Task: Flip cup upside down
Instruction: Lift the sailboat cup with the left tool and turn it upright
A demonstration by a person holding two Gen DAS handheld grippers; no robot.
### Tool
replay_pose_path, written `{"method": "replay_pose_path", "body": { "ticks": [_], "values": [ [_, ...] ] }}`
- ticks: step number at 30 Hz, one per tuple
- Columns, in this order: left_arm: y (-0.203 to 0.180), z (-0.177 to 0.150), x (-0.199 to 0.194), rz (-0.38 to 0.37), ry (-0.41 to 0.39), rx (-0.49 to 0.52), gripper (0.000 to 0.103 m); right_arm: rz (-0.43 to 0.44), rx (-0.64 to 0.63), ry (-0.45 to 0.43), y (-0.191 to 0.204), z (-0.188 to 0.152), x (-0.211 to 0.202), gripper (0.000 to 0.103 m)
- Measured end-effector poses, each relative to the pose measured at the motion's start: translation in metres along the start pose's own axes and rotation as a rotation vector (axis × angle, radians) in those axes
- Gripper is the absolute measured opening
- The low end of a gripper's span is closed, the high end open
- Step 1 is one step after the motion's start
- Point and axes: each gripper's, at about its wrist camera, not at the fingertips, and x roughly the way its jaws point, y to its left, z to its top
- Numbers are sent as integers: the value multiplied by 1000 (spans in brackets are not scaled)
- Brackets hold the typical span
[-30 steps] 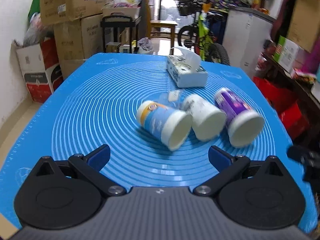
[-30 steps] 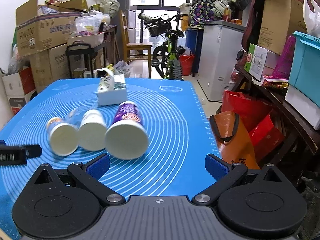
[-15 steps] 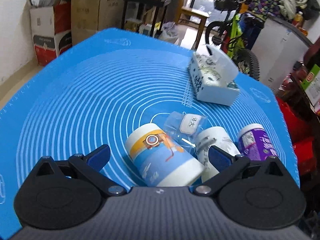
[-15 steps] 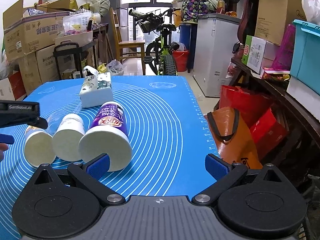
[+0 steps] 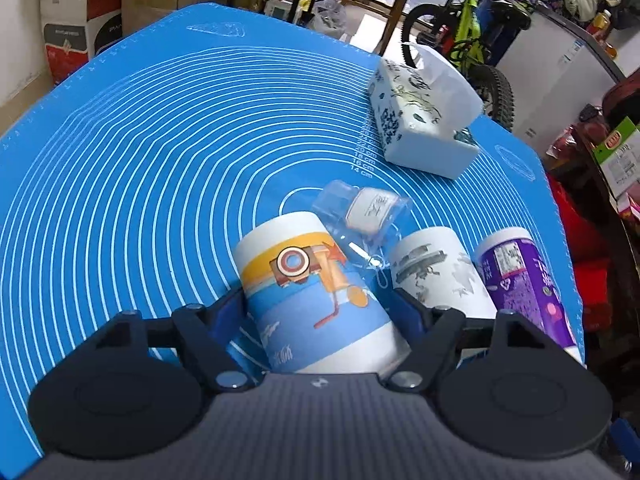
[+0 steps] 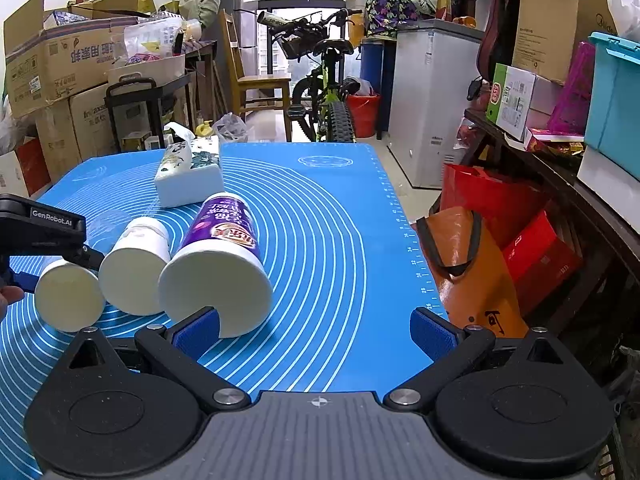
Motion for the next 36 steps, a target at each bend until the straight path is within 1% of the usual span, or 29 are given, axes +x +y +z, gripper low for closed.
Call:
{"method": "replay_pose_path", "body": {
  "ticks": [6,9,15,19,23,26,30,32,33,35,36],
  "values": [
    [2,-6,-19,-30,17,53,74,6,-6,0,6,-1,-5,101],
    [4,-15,-32,-57,37,106,72,14,-12,2,8,-3,-10,101],
    [9,-39,-55,-113,117,197,65,32,-13,-1,17,-8,-23,101],
    [13,-52,-62,-143,160,228,61,36,-26,-3,25,-12,-33,101],
    [15,-60,-68,-127,141,253,61,41,-24,0,28,-14,-39,101],
    [17,-63,-70,-125,141,259,61,41,-31,0,30,-16,-43,101],
    [21,-61,-76,-125,134,269,61,40,-29,0,30,-17,-46,101],
    [29,-62,-82,-162,132,248,61,40,-27,1,31,-18,-47,101],
    [34,-62,-84,-192,118,228,61,40,-27,1,32,-18,-48,101],
    [42,-63,-86,-226,72,197,61,40,-27,3,32,-19,-48,101],
    [46,-64,-86,-231,46,183,61,41,-27,4,32,-19,-48,101]
  ]
}}
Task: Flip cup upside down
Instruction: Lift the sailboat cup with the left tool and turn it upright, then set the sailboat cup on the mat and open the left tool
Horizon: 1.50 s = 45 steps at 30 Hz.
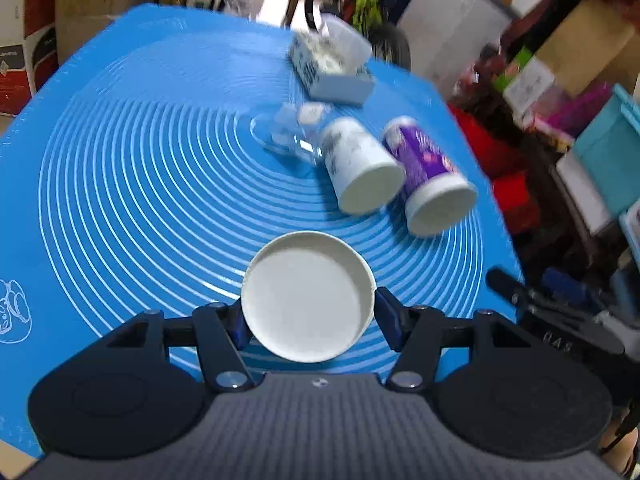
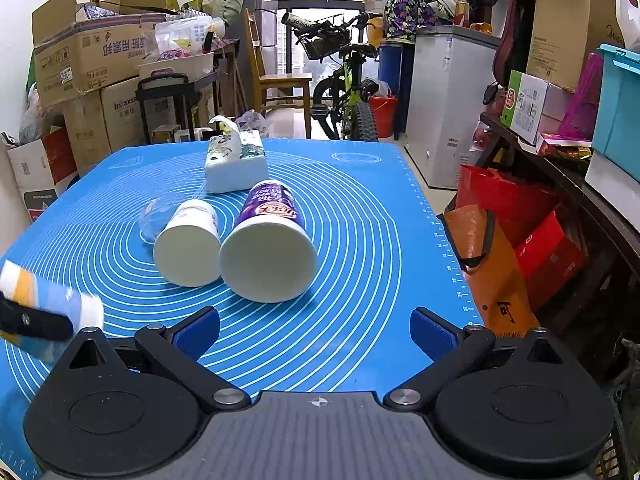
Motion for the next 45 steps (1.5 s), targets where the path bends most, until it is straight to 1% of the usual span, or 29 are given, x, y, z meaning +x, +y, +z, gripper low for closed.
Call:
{"method": "replay_pose_path", "body": {
  "ticks": [2,3,5,9,10,12,14,16,19,22,24,27,34,37,40,41,45],
  "values": [
    [6,-4,1,0,-58,-26,61,-3,-2,3,1,0,0,101],
    [8,-5,3,12,-88,-34,61,-3,-3,3,1,-1,0,101],
    [8,-5,5,67,-160,-21,61,-3,-5,3,2,-2,-1,101],
    [4,-6,13,205,-370,41,61,-3,-5,5,2,-2,-1,101],
    [3,-6,17,235,-402,53,61,-5,-7,8,2,-2,-1,101],
    [4,-7,22,254,-423,57,61,-8,-11,11,5,-4,-1,101],
    [4,-9,27,269,-429,66,61,-10,-13,13,6,-5,-1,101],
    [6,-14,30,283,-414,79,61,-12,-14,15,6,-6,-1,101],
    [13,-26,27,269,-381,71,61,-15,-19,18,7,-6,1,101],
    [8,-42,23,271,-361,104,61,-15,-24,23,8,-7,2,101],
    [3,-50,22,288,-330,118,61,-13,-25,28,9,-9,2,101],
    [4,-60,27,266,-268,91,61,-9,-29,34,12,-12,2,101],
    [7,-65,28,261,-257,83,60,-7,-43,38,16,-14,-1,101],
    [8,-65,28,266,-258,81,65,-3,-38,40,16,-13,-2,101],
    [9,-65,26,273,-253,73,78,2,-43,46,18,-14,-2,101],
    [10,-65,25,271,-259,65,80,5,-48,48,20,-14,-2,101],
    [13,-63,19,261,-265,47,85,20,-68,52,27,-13,-4,101]
  ]
}}
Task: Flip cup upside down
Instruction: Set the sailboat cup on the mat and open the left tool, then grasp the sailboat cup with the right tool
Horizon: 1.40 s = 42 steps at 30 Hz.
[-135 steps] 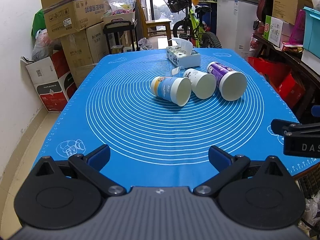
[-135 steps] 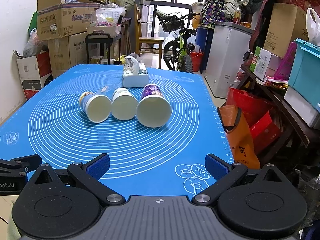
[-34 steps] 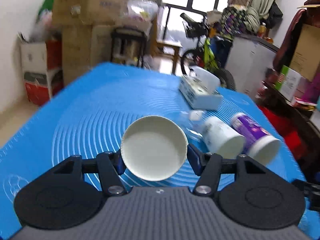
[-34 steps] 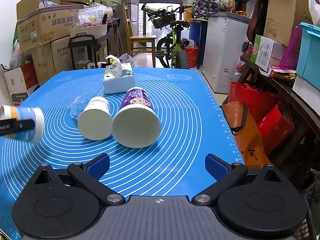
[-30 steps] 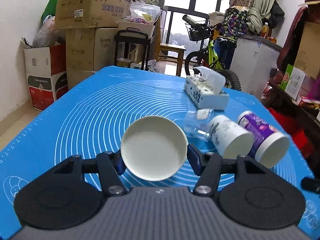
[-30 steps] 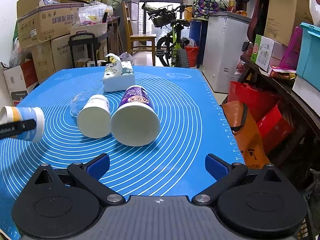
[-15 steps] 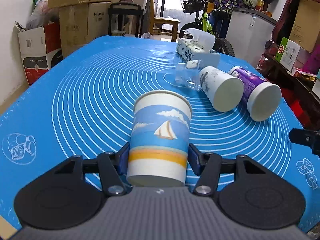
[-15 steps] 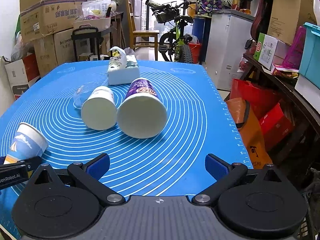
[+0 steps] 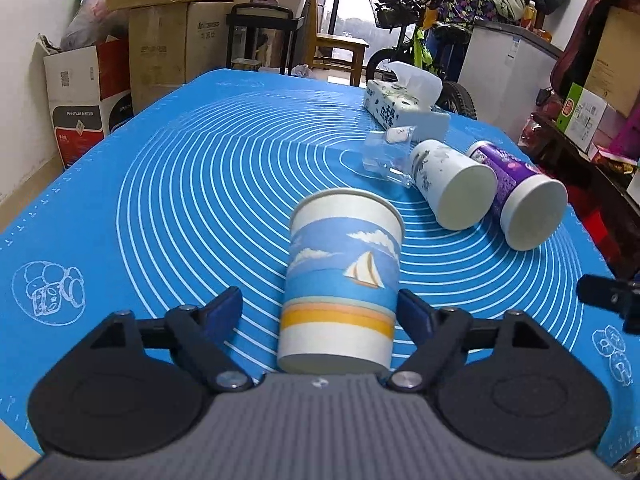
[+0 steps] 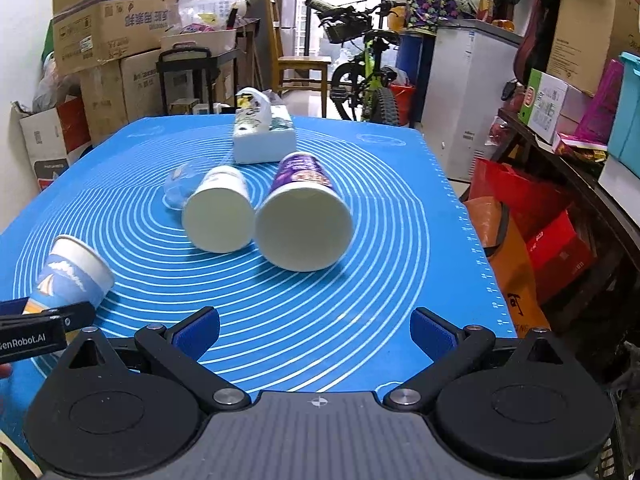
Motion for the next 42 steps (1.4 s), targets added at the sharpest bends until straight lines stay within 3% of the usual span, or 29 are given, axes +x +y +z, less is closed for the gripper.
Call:
{"method": "replay_pose_path", "body": {
  "ticks": [10,15,22,32,37,42],
  "values": [
    [10,5,-17,-38,-19,-15,87,26,-92,2,23,5,-7,101],
    [17,4,-35,-57,-46,12,90,32,-260,-13,45,11,-16,101],
    [37,-2,-56,34,-117,47,97,7,-664,-35,102,14,-28,101],
    [70,-13,-56,146,-164,51,98,-81,-1354,-162,184,-14,-40,101],
    [74,-18,-55,142,-153,72,98,-57,-1692,-133,207,-35,-31,101],
    [80,-22,-50,128,-136,66,97,-55,-2015,-196,206,-61,-26,101]
  ]
}}
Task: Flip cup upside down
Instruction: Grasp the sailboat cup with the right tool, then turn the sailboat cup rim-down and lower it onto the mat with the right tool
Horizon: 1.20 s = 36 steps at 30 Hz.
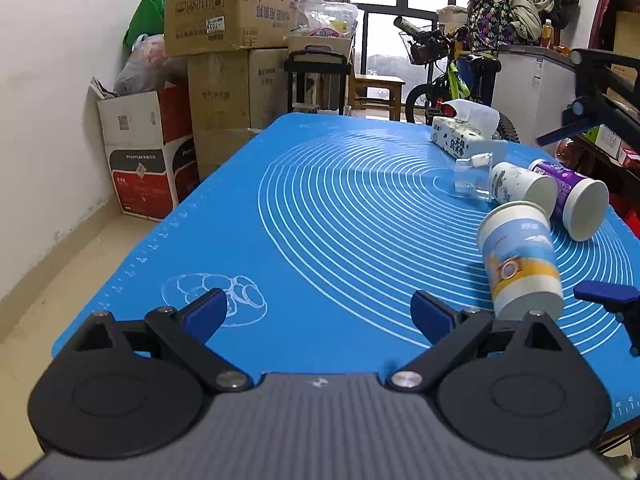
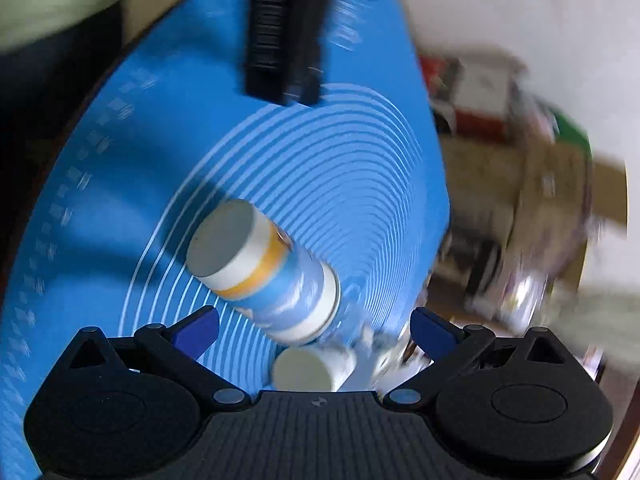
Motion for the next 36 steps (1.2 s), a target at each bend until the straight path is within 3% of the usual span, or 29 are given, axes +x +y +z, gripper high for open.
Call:
{"method": "replay_pose_path", "body": {
  "ticks": [5,14,19,22,26,28,36],
  "values": [
    [5,-2,5,-17,20,-16,97,16,-212,-57,20,3,10,98],
    [1,-4,10,-31,34,-10,97,-8,-416,-111,45,11,22,86],
    [0,-4,12,-35,42,-10,98,14,-449,-111,56,19,34,69],
    [0,-4,11,-36,42,-7,98,24,-436,-109,58,19,35,65],
    [0,-3,12,-46,48,-13,98,56,-329,-112,48,15,37,64],
    [0,-2,12,-52,49,-14,97,101,-205,-117,33,13,38,64],
    [-1,1,11,-65,46,-21,98,285,652,-198,-53,-49,44,65]
  ]
}}
